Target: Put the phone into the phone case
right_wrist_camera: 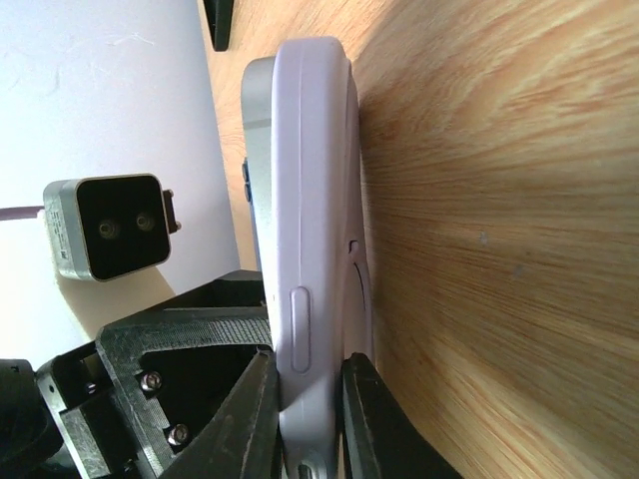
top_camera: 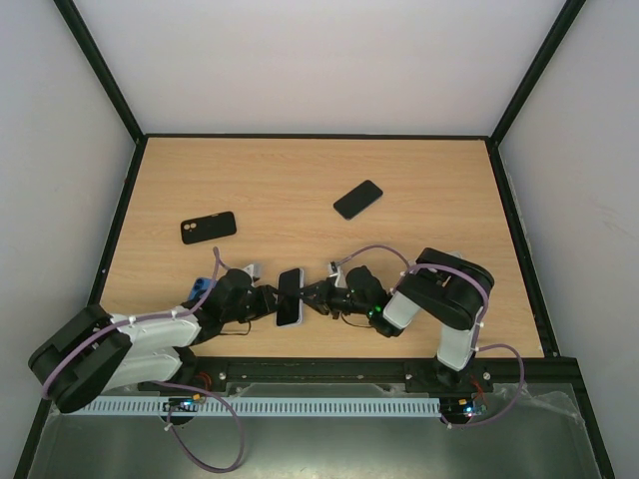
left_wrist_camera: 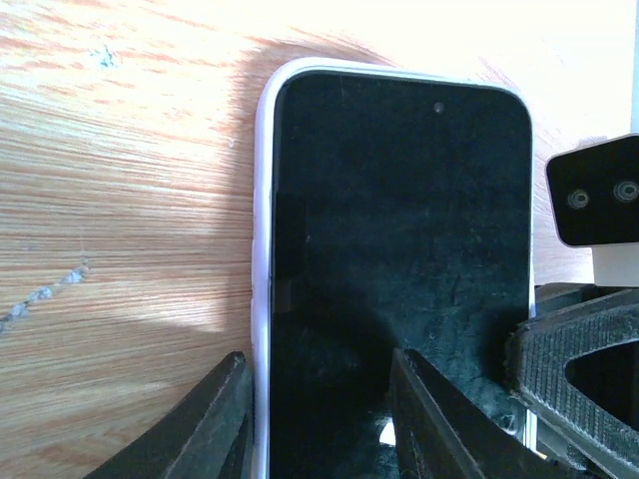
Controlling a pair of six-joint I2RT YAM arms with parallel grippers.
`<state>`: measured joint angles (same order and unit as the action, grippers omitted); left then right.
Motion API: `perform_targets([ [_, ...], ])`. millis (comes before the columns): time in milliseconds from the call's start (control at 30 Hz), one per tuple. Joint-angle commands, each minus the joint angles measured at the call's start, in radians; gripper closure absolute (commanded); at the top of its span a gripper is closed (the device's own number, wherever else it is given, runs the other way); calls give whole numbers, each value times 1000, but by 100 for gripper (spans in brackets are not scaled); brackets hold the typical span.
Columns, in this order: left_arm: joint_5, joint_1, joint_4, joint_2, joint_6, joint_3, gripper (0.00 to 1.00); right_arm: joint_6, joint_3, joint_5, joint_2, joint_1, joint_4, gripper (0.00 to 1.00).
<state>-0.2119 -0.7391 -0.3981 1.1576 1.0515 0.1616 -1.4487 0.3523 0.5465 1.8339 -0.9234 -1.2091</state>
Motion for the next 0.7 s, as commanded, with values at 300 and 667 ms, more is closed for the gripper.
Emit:
perform_targets([
  [300, -47, -14, 7, 20, -17, 4, 63, 133, 64, -28, -75, -20, 136, 75],
  [667, -186, 106, -35, -162, 7, -33, 48, 375, 68, -162, -309, -17, 380, 98],
])
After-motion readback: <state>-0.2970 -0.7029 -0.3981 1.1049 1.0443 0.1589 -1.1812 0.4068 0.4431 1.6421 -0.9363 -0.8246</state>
